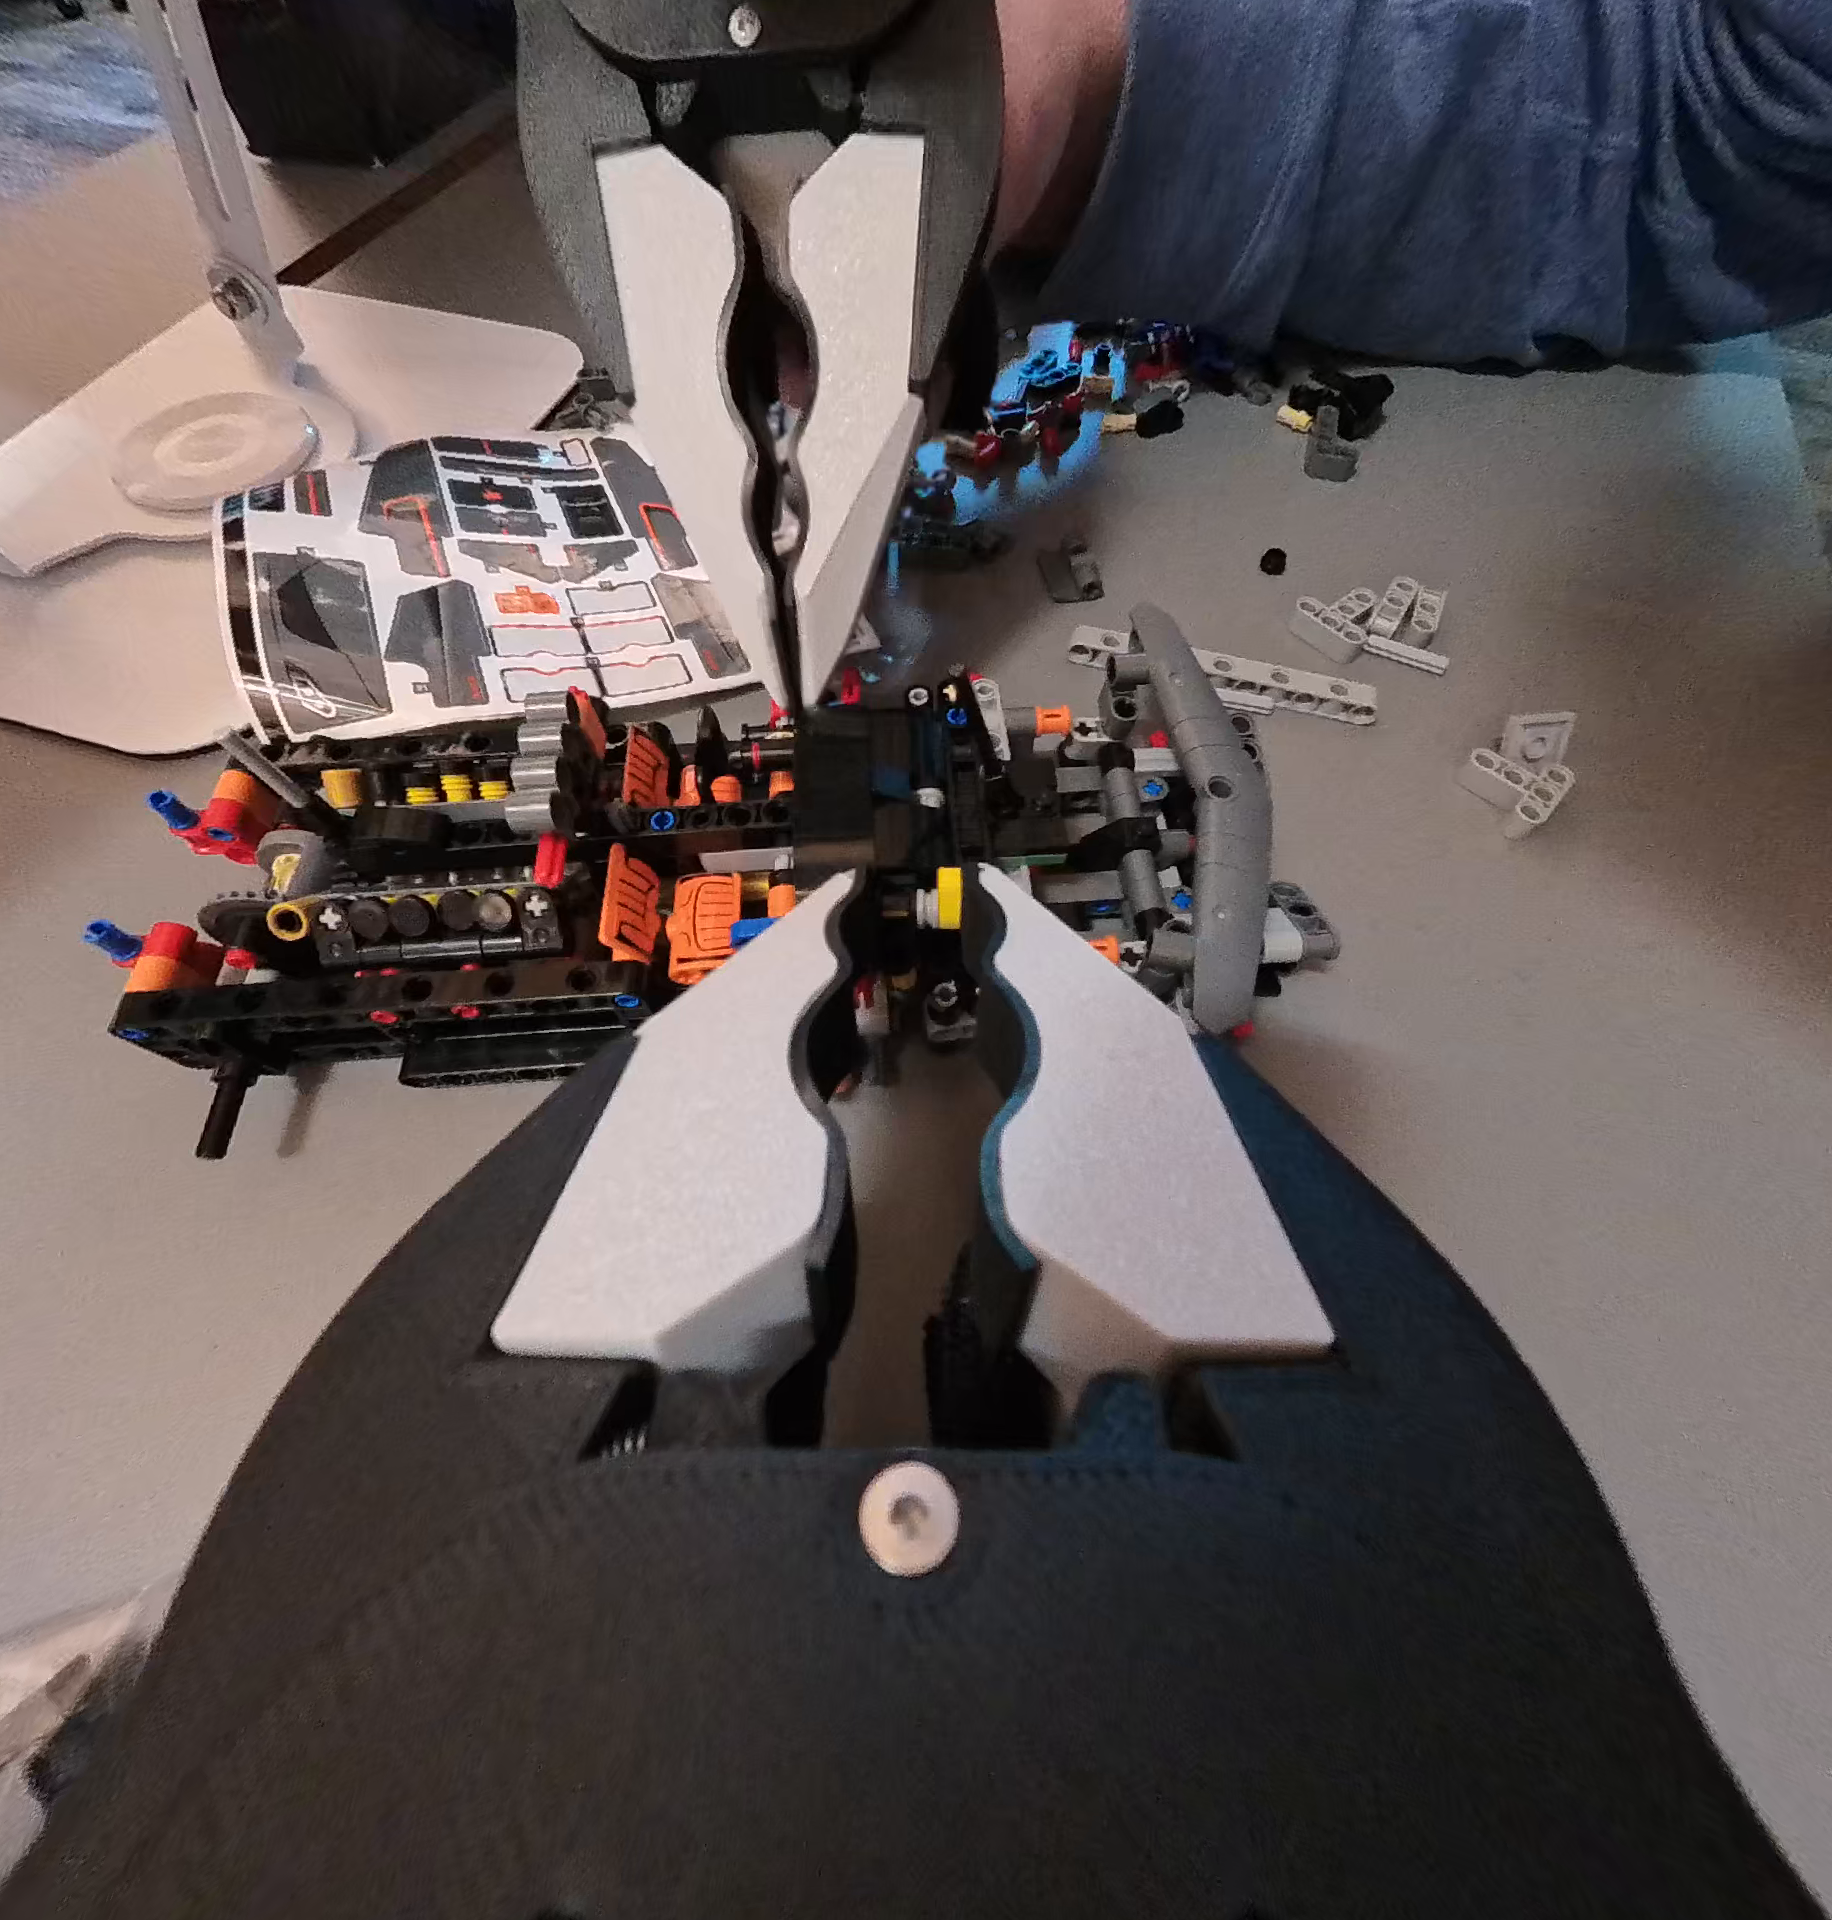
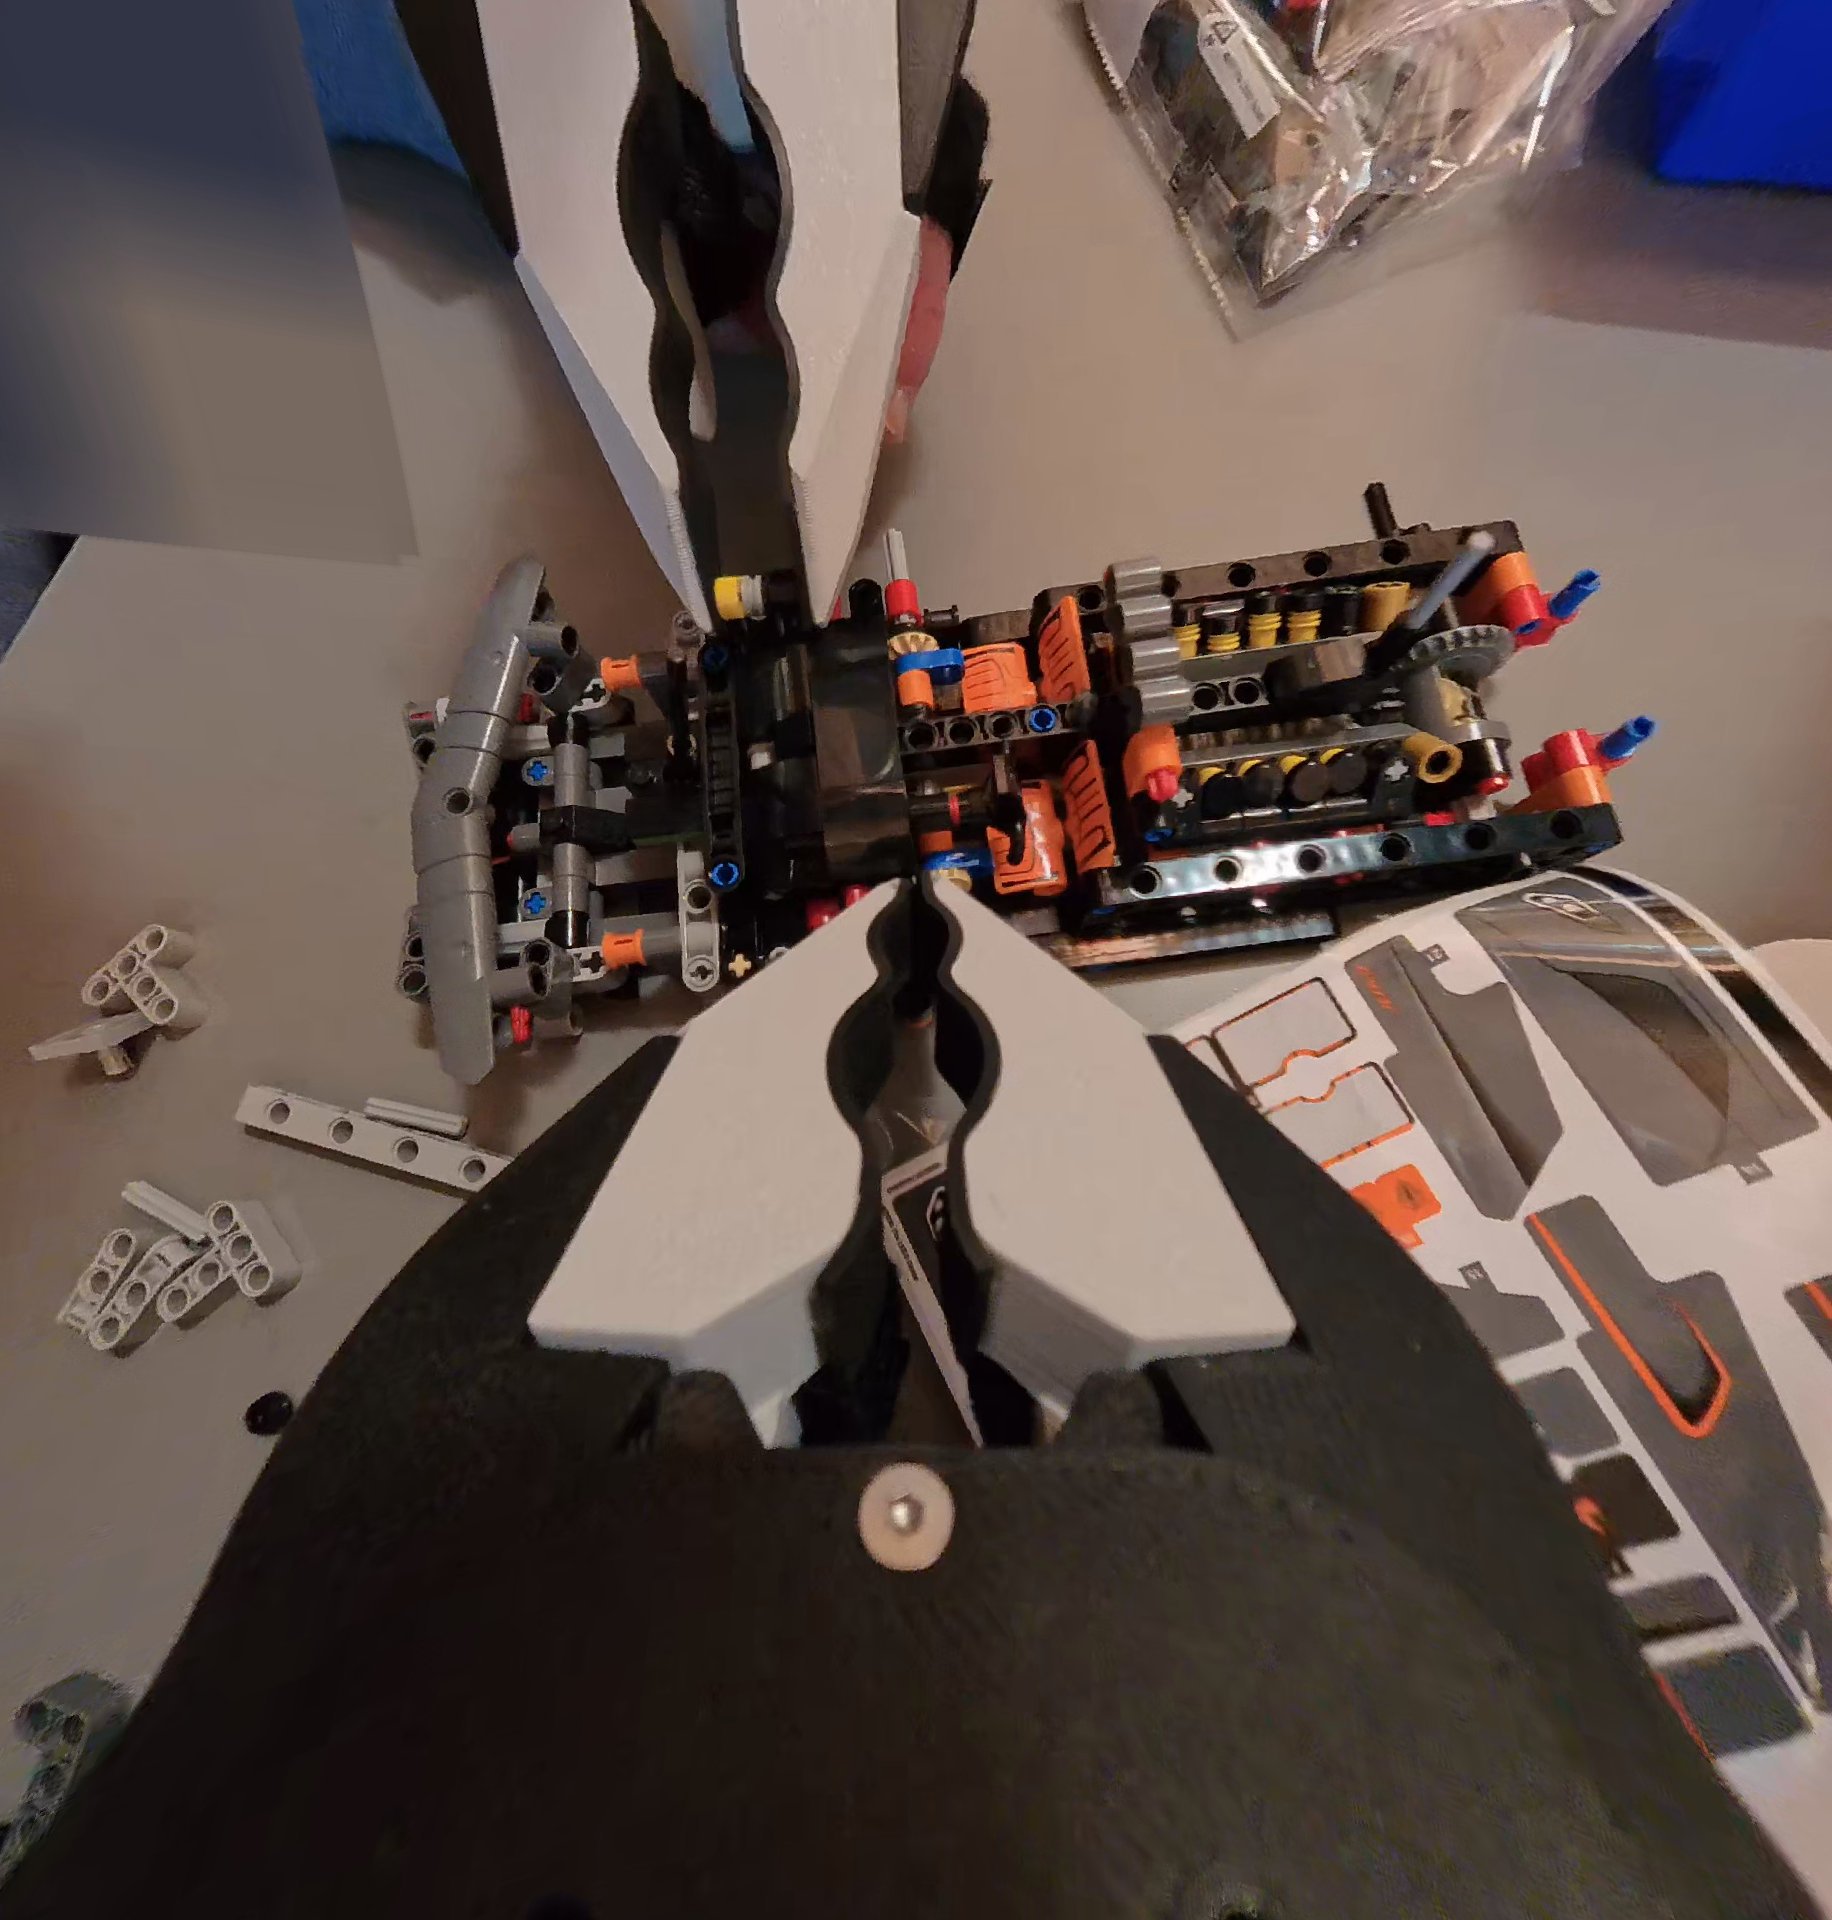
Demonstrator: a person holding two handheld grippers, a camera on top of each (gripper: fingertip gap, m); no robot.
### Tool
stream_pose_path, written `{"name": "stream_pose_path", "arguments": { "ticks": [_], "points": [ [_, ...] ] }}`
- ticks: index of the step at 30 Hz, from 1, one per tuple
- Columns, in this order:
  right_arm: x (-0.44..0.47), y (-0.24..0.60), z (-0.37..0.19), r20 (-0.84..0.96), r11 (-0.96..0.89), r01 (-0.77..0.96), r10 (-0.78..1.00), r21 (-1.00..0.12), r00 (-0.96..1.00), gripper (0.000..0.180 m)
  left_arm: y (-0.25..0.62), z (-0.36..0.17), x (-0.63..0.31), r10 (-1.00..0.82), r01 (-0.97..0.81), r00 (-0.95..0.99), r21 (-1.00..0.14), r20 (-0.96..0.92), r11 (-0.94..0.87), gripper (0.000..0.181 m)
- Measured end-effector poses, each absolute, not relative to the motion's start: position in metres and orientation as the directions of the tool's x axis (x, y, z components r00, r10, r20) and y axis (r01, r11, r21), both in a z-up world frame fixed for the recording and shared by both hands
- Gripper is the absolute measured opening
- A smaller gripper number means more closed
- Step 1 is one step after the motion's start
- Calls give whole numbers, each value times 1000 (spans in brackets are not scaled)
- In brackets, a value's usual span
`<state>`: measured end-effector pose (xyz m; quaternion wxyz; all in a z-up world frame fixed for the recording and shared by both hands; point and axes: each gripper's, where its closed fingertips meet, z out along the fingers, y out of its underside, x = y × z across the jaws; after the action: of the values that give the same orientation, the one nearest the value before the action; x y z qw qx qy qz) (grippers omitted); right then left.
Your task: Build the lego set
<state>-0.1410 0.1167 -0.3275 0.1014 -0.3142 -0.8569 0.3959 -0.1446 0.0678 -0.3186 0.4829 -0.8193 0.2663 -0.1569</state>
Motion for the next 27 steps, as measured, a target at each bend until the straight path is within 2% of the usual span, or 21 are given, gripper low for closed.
{"name": "stream_pose_path", "arguments": {
  "ticks": [6, 10, 15, 16, 18, 21, 25, 27],
  "points": [
    [-141, 120, -297, -5, 494, 437, 659, -752, -752, 2, 64, -302, -148, -558, -288, 827, -903, -67, -318, 14],
    [-128, 112, -274, -45, 460, 509, 708, -727, -705, 20, 58, -301, -160, -520, -290, 851, -886, -67, -361, 14],
    [-99, 107, -313, -90, 436, 702, 812, -563, -577, 34, 59, -314, -172, -478, -272, 878, -850, -27, -452, 14],
    [-99, 106, -320, -110, 404, 728, 831, -554, -545, 36, 60, -315, -172, -481, -273, 876, -844, -21, -461, 14],
    [-100, 100, -329, -205, 308, 777, 852, -549, -482, 52, 62, -317, -169, -500, -254, 866, -839, 25, -482, 14],
    [-105, 97, -338, -260, 227, 800, 866, -555, -426, 58, 64, -326, -166, -520, -220, 847, -822, 106, -525, 14],
    [-114, 96, -339, -263, 191, 784, 873, -591, -411, 56, 65, -327, -160, -534, -219, 839, -831, 109, -512, 14],
    [-116, 99, -341, -235, 222, 778, 873, -588, -427, 50, 64, -327, -159, -530, -213, 840, -830, 114, -516, 14]
  ]
}}
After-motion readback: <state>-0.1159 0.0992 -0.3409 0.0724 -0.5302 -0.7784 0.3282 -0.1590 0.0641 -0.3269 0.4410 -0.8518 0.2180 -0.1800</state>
